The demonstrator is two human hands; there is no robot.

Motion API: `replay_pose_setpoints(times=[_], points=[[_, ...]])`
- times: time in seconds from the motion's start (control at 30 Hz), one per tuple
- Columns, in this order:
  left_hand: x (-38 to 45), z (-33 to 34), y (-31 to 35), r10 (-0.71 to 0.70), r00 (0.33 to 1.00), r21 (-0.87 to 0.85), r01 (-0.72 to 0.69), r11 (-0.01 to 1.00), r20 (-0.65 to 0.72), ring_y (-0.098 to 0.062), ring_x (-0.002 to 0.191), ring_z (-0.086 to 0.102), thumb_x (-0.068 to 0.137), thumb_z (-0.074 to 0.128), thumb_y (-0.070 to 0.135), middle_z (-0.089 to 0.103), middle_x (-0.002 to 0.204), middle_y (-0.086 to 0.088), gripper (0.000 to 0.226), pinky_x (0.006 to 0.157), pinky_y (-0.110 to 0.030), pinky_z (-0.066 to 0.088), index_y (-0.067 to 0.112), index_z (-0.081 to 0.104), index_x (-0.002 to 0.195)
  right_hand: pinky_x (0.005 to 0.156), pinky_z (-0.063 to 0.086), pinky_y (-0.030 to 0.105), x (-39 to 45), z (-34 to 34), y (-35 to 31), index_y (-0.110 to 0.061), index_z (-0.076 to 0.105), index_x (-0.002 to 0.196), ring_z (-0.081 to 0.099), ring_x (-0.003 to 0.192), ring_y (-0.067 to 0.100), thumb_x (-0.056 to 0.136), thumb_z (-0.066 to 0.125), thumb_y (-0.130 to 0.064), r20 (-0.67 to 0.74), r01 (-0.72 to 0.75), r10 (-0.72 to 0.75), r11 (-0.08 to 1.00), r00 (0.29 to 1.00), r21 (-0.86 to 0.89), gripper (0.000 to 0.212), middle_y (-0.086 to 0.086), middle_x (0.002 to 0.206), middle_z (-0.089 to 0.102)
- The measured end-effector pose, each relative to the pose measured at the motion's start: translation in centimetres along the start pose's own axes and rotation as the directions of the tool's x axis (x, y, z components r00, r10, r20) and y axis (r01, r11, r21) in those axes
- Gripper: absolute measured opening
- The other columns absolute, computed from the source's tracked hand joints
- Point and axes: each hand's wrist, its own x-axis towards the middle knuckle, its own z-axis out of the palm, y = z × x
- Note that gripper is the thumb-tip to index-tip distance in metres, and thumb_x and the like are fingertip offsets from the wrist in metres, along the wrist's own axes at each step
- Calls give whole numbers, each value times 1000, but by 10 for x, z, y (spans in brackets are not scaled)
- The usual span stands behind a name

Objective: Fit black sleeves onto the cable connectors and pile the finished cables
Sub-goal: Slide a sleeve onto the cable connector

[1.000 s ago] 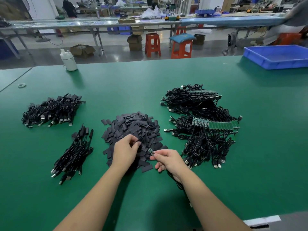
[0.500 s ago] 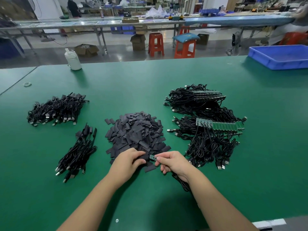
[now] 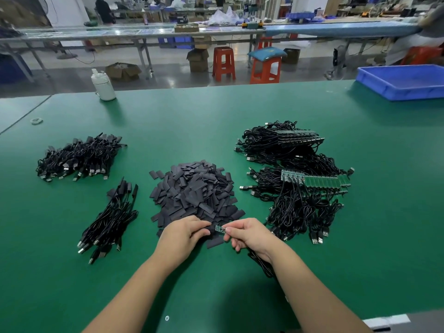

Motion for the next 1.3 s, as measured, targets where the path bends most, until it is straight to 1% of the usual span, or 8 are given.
replay_pose_setpoints(times=[0.27, 0.47, 0.6, 0.73, 0.8, 0.93, 1.1, 1.3], points=[[-1, 3, -1, -13, 1000, 1, 13, 1000, -6, -10, 97, 64, 92, 65, 37, 69, 104, 13, 29, 85, -30, 50, 26, 72, 118, 51, 49, 20, -2, 0, -1, -5, 68, 106, 57, 54, 9, 97, 61, -3, -5, -4, 4, 1000, 1000, 11, 12, 6, 74, 70], [-3, 5, -1, -9, 1000, 28, 9, 1000, -20, -9, 95, 64, 93, 63, 39, 68, 103, 15, 29, 83, -29, 50, 29, 71, 119, 50, 48, 20, -3, 0, -2, -5, 68, 108, 57, 55, 9, 97, 61, -3, -2, -10, 10, 1000, 1000, 7, 13, 7, 74, 70], [-2, 8, 1, 13, 1000, 15, -13, 1000, -25, -9, 92, 65, 92, 64, 38, 69, 100, 15, 27, 81, -29, 51, 29, 72, 116, 51, 48, 20, -3, -1, -2, -4, 68, 110, 57, 55, 9, 97, 61, -5, -4, -5, 5, 1000, 1000, 13, 14, 7, 75, 70], [-2, 8, 1, -34, 995, -58, 29, 998, -98, -9, 88, 65, 92, 67, 33, 69, 95, 16, 21, 80, -30, 52, 27, 75, 110, 50, 47, 19, -4, -2, -2, -4, 68, 109, 56, 55, 8, 97, 61, -5, -14, 3, -2, 1000, 1000, 30, 14, 5, 74, 69], [-1, 8, 0, -46, 993, -78, 37, 996, -107, -8, 86, 64, 91, 67, 32, 68, 93, 17, 21, 80, -30, 52, 26, 75, 109, 51, 47, 19, -4, -2, -1, -4, 68, 109, 56, 55, 8, 97, 61, -5, -13, 2, -2, 1000, 1000, 29, 13, 5, 74, 69], [0, 8, 2, -12, 999, -42, 10, 999, -53, -8, 90, 64, 92, 66, 34, 69, 97, 16, 23, 83, -30, 51, 27, 75, 112, 50, 47, 19, -4, -1, -1, -5, 68, 108, 56, 54, 9, 97, 60, -4, -7, 5, -5, 1000, 1000, 27, 13, 5, 73, 69], [0, 7, 4, -4, 997, -29, 2, 1000, -83, -8, 90, 65, 92, 66, 34, 70, 97, 16, 21, 81, -30, 52, 27, 75, 110, 50, 47, 19, -4, -2, -1, -5, 68, 108, 56, 55, 9, 97, 60, -5, -5, 7, -7, 999, 1000, 37, 13, 5, 74, 69], [-1, 6, 2, 7, 995, -35, -10, 999, -98, -5, 87, 64, 91, 68, 31, 69, 94, 18, 17, 79, -26, 52, 28, 76, 105, 51, 47, 19, -2, -3, 1, -3, 69, 109, 56, 55, 8, 97, 61, -6, 0, 10, -10, 1000, 1000, 21, 14, 5, 74, 69]])
